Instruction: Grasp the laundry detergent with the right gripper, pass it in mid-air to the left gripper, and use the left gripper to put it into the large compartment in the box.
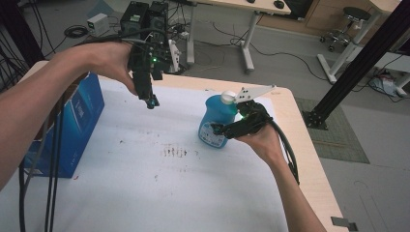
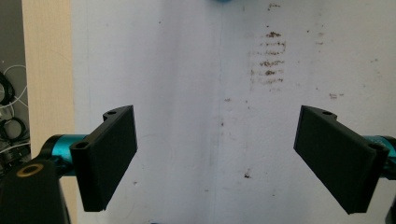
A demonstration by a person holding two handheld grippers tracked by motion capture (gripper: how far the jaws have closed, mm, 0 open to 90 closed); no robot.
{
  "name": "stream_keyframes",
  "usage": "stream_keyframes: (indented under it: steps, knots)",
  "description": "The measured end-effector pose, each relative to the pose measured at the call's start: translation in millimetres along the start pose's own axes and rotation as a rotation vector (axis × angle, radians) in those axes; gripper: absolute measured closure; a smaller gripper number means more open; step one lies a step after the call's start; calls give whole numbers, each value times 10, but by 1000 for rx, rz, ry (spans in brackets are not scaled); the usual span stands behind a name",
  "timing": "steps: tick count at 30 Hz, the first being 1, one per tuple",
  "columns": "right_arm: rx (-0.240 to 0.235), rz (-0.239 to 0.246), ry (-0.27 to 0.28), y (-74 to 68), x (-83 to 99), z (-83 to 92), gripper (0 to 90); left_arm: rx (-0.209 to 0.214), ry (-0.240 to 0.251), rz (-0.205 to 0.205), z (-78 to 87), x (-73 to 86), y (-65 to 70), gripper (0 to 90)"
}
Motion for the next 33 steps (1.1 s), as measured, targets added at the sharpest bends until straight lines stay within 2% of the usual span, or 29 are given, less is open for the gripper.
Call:
stream_keyframes:
  steps: [4, 6, 20, 24, 33]
  knots:
    - [-3, -1, 1, -2, 2, -2, 206, 0, 0, -3, 0, -4, 0, 134]
    - [-10, 0, -1, -10, 7, 2, 246, 0, 1, -3, 0, -4, 1, 134]
    - [-16, -12, 0, -7, 15, -25, 280, -3, 1, 0, 13, 7, -5, 133]
    - [-18, -16, 6, 1, 10, -19, 318, -4, 5, -1, 14, 2, -6, 134]
    - [-28, -30, 10, 19, 23, -20, 331, -2, 6, 1, 11, 3, -6, 134]
Point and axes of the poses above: each handheld gripper's, and its own axes: z roughly backward along the jaws, x roughly out of its underside, y roughly to its right, the point moved 8 cm from there along -z, roughly forward along the jaws, and after that the axes turned 13 degrees about x, right-handed, at the moved point
